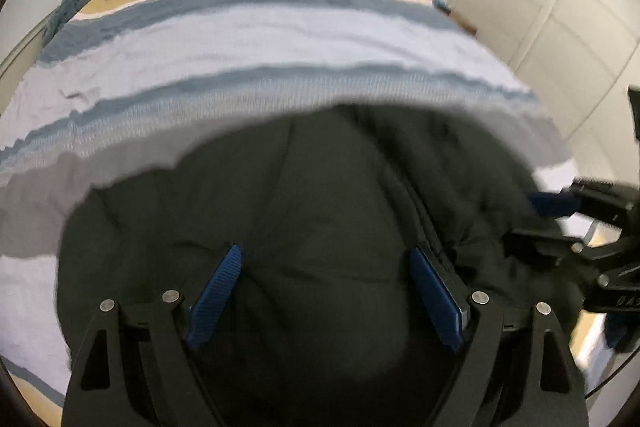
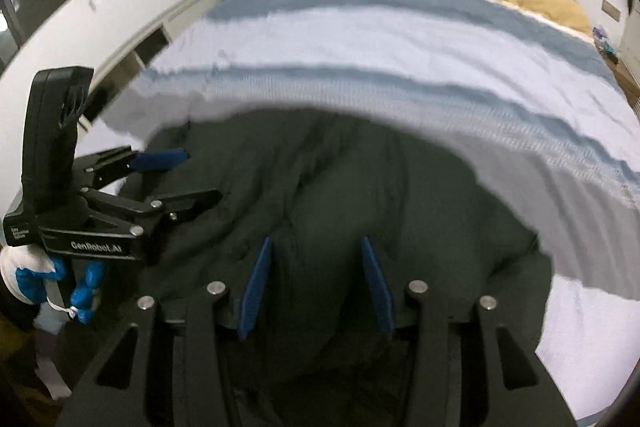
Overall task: Fold large clothes
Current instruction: 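Press the folded coat bundle flat with both grippers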
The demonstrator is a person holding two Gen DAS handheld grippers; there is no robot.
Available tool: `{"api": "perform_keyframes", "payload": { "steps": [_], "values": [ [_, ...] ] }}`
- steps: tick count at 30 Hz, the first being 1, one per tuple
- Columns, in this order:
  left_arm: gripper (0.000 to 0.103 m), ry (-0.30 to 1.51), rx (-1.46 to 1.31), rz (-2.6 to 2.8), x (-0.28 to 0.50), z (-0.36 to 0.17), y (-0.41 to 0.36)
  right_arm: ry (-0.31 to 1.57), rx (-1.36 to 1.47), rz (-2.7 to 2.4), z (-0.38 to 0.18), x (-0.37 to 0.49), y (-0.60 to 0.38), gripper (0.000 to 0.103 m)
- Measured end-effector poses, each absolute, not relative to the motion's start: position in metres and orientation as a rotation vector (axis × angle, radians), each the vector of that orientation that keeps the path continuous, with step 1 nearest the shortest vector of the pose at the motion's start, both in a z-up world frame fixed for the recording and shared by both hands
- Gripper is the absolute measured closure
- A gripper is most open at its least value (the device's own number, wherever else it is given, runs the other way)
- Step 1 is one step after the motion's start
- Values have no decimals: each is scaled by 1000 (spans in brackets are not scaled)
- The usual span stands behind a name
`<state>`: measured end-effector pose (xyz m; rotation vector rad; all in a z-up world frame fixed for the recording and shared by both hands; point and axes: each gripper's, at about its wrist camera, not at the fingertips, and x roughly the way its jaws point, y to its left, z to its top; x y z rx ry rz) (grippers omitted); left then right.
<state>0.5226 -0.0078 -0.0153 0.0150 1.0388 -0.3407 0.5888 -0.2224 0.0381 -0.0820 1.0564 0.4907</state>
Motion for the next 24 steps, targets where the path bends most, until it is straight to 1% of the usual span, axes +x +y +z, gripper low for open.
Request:
{"api": "perform_keyframes", "payload": {
  "steps": [3,9,14,18,22,24],
  "values": [
    [17,1039,43,-314,515,-36,-11,1078,-146,474,10,577,-223,57],
    [14,1055,79,-281,522,-74,-20,1105,-119,442,-34,579,-235,57],
    [13,1039,107,-267,521,-88,-23,1097,-90,454,-59,581,-240,57],
    [13,1054,107,-263,519,-72,-23,1110,-103,451,-55,583,-240,57],
    [13,1004,72,-264,499,-36,-14,1072,-119,452,-21,572,-243,57],
    [13,996,73,-267,488,-31,-12,1039,-105,449,-7,565,-251,57]
  ]
}}
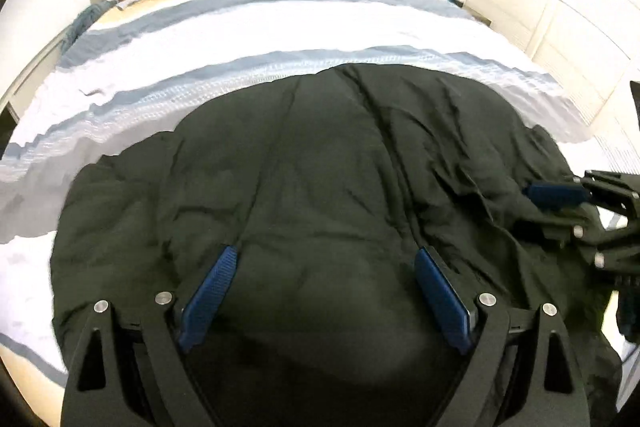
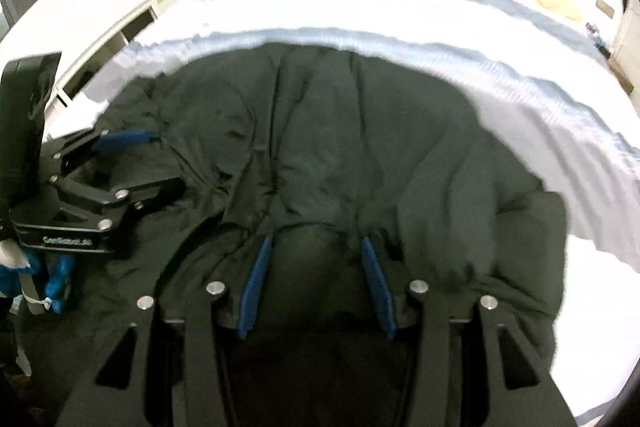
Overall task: Fold large clothes
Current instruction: 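Press the folded coat bundle flat with both grippers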
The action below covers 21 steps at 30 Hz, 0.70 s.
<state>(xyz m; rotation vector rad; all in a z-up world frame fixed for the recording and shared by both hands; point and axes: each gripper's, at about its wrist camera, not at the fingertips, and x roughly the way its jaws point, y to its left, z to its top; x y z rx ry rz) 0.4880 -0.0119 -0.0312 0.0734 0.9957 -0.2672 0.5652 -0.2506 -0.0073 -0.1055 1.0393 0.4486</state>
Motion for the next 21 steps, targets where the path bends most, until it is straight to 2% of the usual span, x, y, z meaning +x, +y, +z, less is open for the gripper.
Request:
{"api": "perform_keyframes", "payload": {
  "steps": [8,21],
  "values": [
    [13,1025,112,-238,475,-50,-18,1063,-70,422,-29,554,-268,56],
    [13,946,125,-181,428,-30,-5,989,-26,374,-4,510,-286,56]
  ]
}}
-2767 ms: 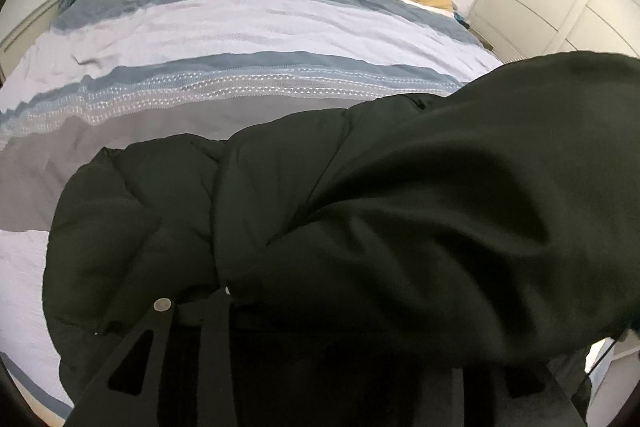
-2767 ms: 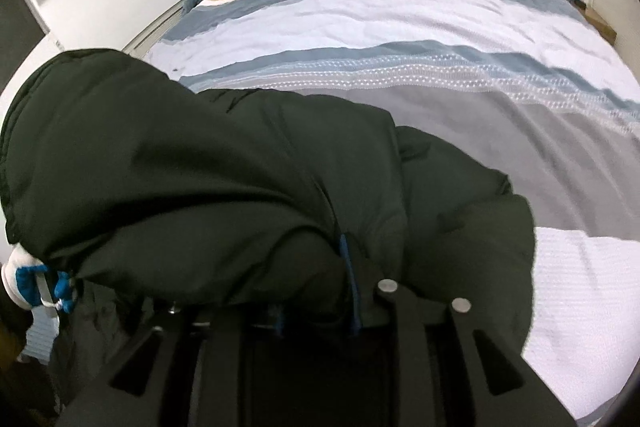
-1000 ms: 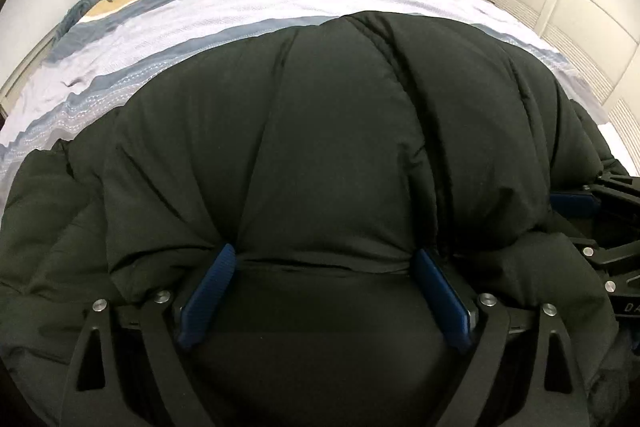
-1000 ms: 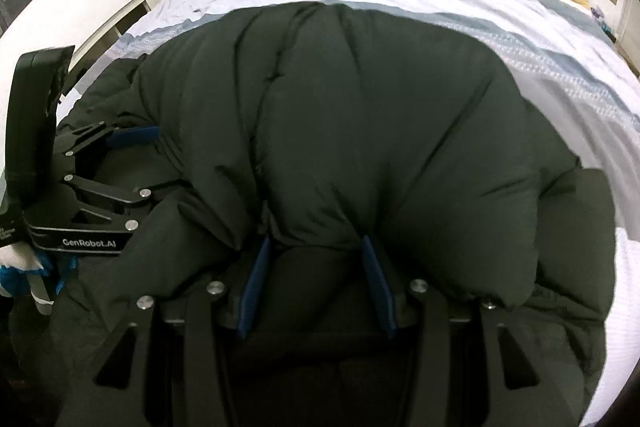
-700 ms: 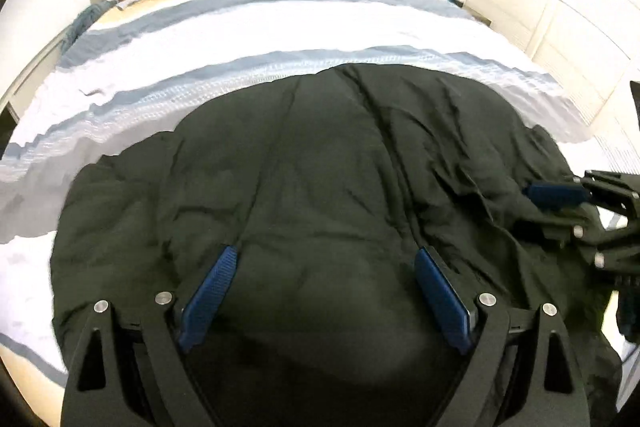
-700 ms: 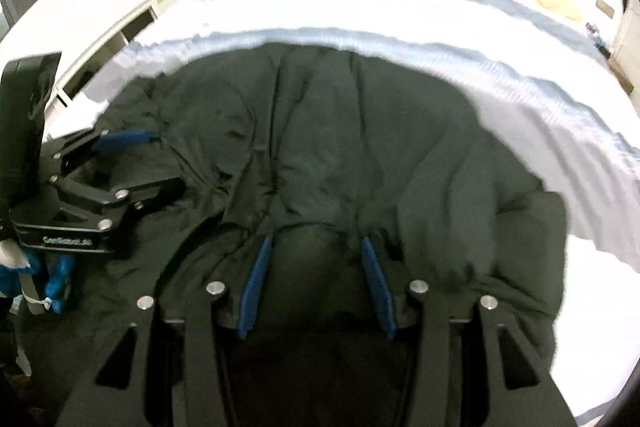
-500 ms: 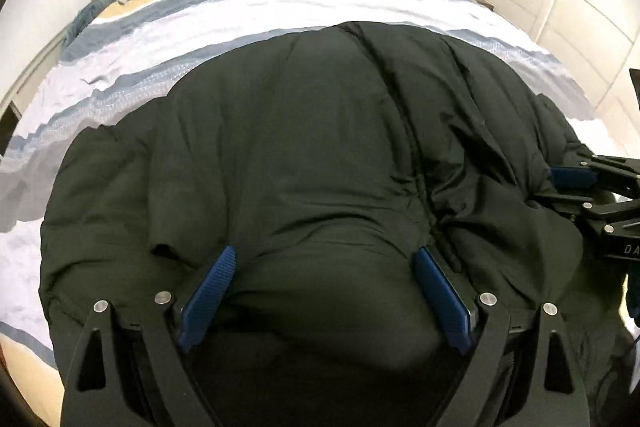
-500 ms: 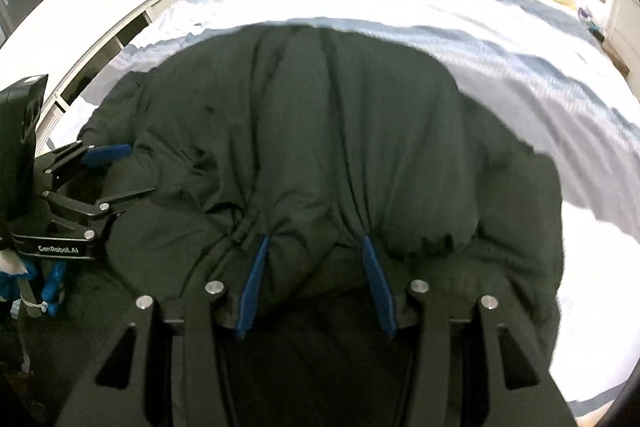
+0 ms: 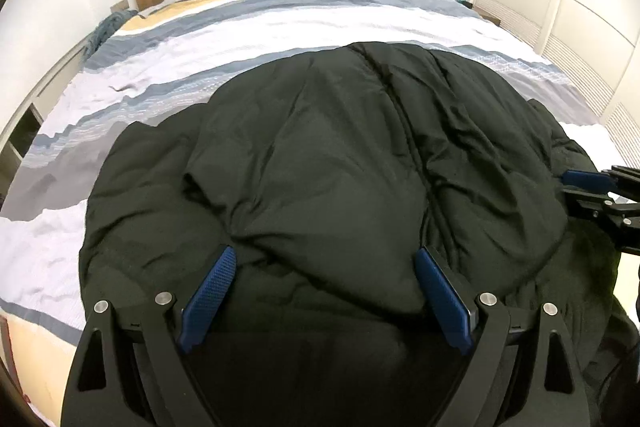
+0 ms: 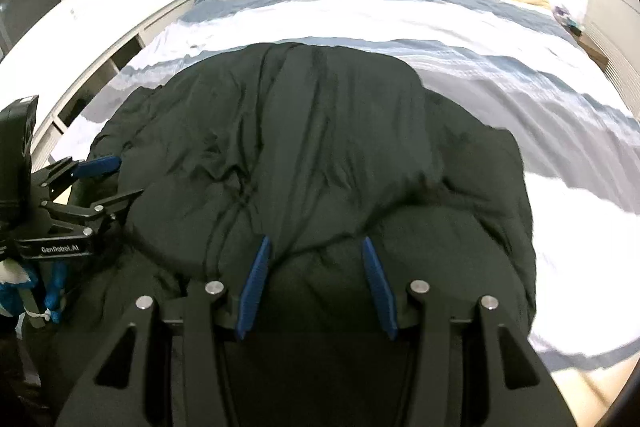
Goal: Fold large clothes
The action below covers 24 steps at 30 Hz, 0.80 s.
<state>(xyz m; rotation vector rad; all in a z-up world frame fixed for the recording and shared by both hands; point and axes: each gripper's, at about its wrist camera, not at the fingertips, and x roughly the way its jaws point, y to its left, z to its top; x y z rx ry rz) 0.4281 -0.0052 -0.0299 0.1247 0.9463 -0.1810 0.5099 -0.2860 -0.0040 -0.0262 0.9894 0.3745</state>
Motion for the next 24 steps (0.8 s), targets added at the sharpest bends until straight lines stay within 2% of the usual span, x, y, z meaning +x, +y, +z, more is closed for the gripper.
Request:
{"api": "perform_keyframes", "payload": {
  "steps": [15,18,24],
  "values": [
    [12,773,218,-129,378,-27,-1,779,-21,289,-24,459,-302,56],
    [12,765,244,-110,352,-17,-3,751,18,279,-14,439,-302,56],
    [12,767,188,-103,265,36,16,728,49,253,38,349,-304,56]
  ]
}}
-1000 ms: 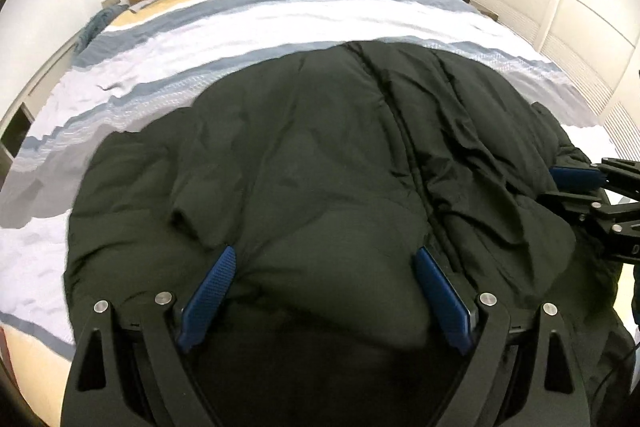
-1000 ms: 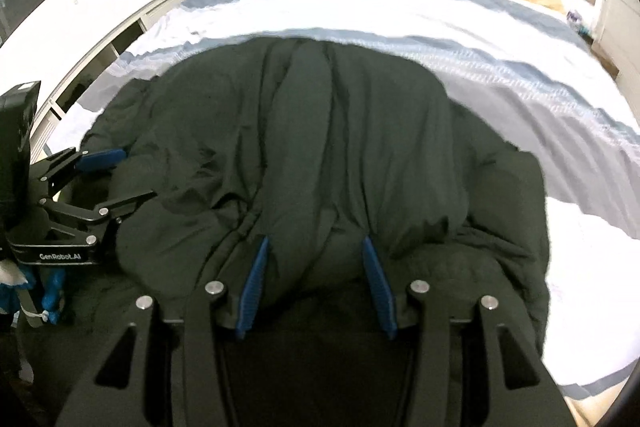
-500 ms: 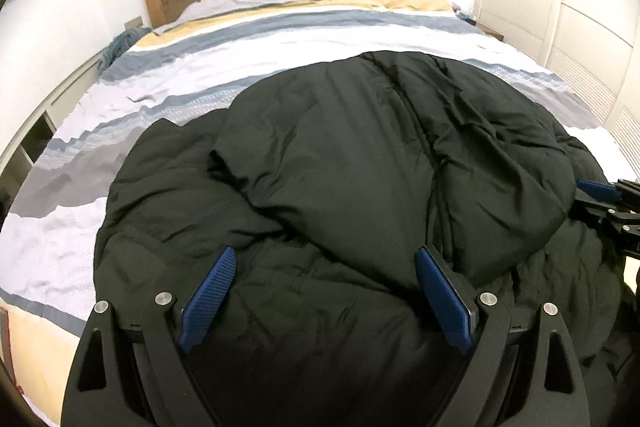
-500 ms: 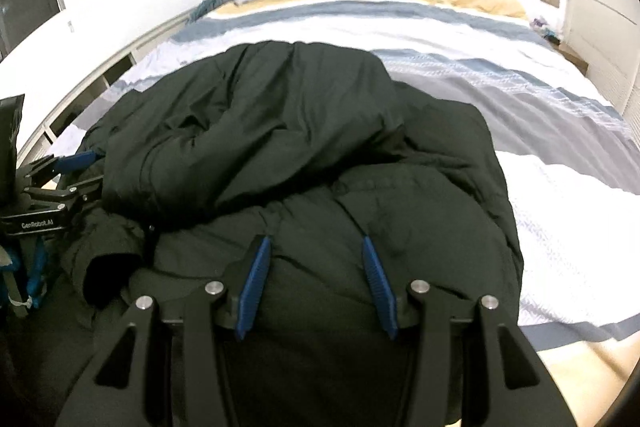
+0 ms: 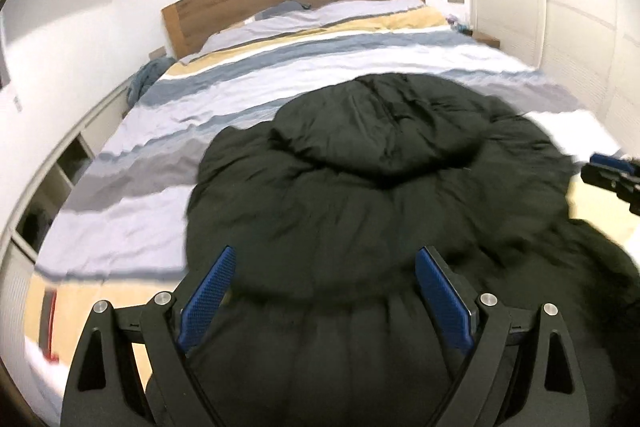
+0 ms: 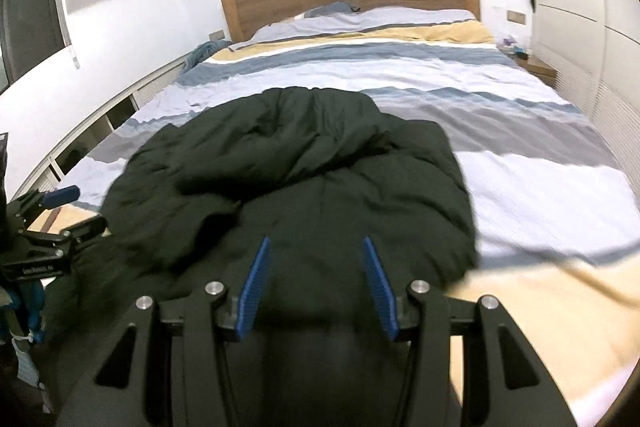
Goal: Fold large clothes
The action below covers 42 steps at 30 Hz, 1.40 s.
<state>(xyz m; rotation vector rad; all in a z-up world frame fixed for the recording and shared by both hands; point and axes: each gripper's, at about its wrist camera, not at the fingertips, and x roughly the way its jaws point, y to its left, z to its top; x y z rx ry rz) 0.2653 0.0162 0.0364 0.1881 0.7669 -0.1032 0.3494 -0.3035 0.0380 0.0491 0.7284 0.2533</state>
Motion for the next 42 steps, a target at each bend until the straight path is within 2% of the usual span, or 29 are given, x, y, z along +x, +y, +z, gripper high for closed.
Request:
{"api": "perform_keyframes", "payload": {
  "steps": [1,3,9,12,16,28,42],
  "values": [
    [12,765,168,-106,249,46,23,728,48,253,47,334,-304,55],
    [12,761,136,-112,218,62,40,725,37,244,67,296,-310,42],
    [12,738,8,-71,145,88,95,722,61,157,91,203,-353,36],
    [2,743,-19,-15,116,89,121,729,102,85,89,168,-382,35],
    [1,763,-30,59,87,83,152,732,175,8,84,129,-419,35],
    [1,863,-206,104,58,34,229,807,303,-12,50,83,-450,34],
    [1,965,-593,-28,71,-57,304,920,430,32,2,94,-436,34]
  ]
}}
